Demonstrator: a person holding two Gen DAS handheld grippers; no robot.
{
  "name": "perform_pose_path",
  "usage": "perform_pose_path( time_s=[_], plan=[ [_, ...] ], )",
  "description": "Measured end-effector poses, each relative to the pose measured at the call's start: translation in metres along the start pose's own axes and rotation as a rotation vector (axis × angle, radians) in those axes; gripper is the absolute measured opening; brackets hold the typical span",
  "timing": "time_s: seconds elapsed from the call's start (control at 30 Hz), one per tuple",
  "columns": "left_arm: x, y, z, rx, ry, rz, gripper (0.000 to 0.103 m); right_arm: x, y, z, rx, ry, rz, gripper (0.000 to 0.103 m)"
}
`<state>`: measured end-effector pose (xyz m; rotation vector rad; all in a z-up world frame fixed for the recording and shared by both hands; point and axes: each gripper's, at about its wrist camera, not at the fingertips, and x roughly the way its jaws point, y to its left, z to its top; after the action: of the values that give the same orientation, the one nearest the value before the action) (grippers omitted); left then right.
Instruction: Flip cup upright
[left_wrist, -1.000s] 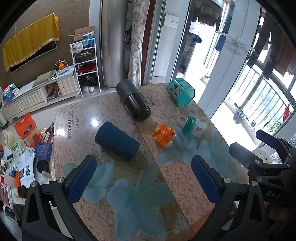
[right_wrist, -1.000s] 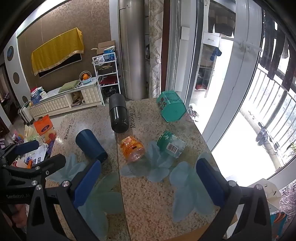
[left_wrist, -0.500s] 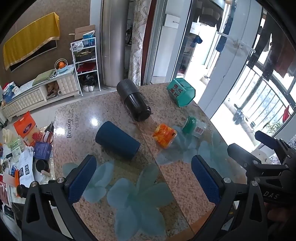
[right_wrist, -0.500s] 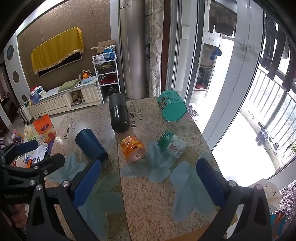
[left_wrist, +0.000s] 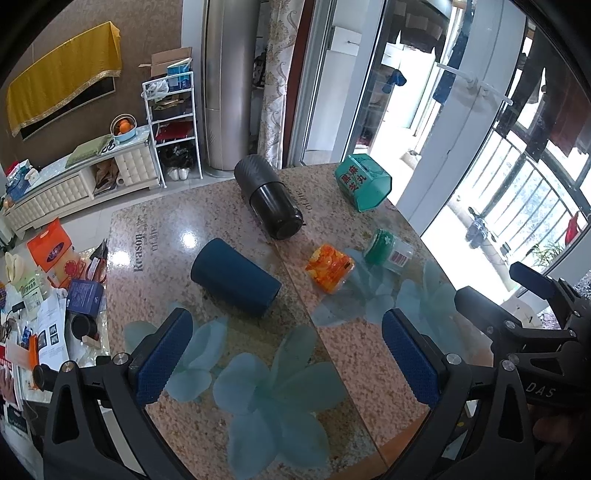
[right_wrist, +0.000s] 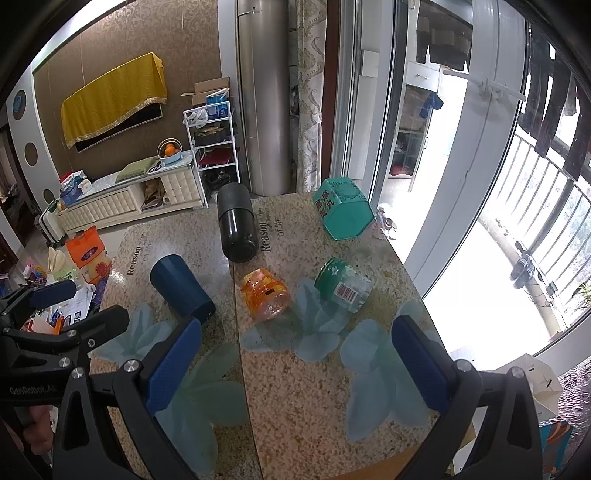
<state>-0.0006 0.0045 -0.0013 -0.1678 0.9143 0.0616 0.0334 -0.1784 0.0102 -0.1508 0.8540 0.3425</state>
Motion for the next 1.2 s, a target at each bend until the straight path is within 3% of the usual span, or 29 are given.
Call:
perform_pose_path(
  time_s=[0.7,0.9,1.2],
  plan=[
    [0.013,0.008,-0.003,-0.012,0.037,0.013,0.103,0.004,0.003,-0.002,-0.004,0.016,0.031,0.103],
    [0.032,0.003,0.001,0.051,0.103,-0.018,0.103,0.006,-0.001,-0.005,0.003,0.024,0.044,0.103],
    [0.057,-0.018,0.033,0.193,0.151,-0.038,0.103,0.023,-0.021,-0.004,-0.003,0.067,0.082,0.103]
  ],
)
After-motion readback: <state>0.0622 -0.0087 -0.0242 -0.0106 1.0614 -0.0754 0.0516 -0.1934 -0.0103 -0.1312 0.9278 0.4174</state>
